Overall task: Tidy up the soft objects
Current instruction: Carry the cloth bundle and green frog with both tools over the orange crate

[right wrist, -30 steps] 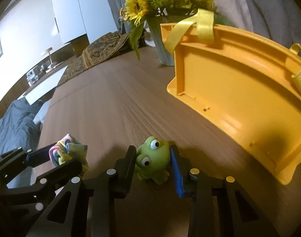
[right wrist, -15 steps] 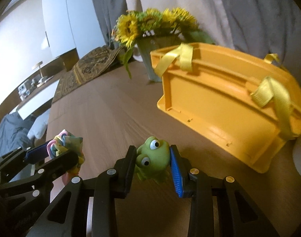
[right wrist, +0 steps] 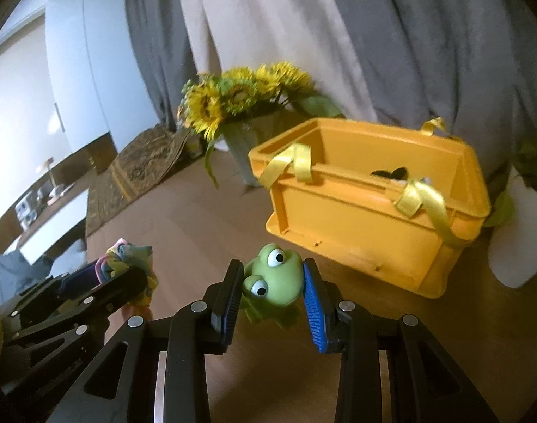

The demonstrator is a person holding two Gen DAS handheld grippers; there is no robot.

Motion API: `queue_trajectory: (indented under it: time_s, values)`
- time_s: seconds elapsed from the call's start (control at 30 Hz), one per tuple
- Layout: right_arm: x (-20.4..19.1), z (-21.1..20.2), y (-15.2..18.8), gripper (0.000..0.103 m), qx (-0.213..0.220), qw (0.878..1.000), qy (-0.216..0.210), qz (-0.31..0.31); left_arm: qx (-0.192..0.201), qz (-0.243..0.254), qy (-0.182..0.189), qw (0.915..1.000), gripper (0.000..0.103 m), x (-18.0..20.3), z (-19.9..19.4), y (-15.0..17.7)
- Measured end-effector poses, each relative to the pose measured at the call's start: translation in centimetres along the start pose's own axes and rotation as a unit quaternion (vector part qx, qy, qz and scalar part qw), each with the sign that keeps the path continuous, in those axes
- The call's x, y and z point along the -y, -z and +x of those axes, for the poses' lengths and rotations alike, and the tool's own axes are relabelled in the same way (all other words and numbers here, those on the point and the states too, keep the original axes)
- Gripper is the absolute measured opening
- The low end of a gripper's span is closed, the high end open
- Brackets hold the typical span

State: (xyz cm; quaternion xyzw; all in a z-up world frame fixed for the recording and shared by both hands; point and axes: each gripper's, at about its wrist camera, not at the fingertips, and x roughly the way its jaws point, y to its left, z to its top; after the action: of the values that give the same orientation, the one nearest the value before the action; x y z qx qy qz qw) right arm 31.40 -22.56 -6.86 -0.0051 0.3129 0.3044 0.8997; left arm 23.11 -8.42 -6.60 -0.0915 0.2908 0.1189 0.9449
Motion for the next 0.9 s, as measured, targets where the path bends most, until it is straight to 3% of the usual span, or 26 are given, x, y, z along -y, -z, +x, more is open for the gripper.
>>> queue_trajectory:
  time_s: [0.4, 0.9]
  values:
    - [-2.1, -2.2, -2.4, 0.035, 0.055, 0.995, 0.075, 0.045, 0.028, 0.057, 0.078, 0.9950, 0.044, -1.6, 0.1, -4.2]
    - [-4.8, -3.1, -4.5, 0.035, 0.111, 0.974, 0.174, 0.093, 0.049, 0.118, 0.177, 0.9759, 0.043, -3.1, 1.6, -8.4]
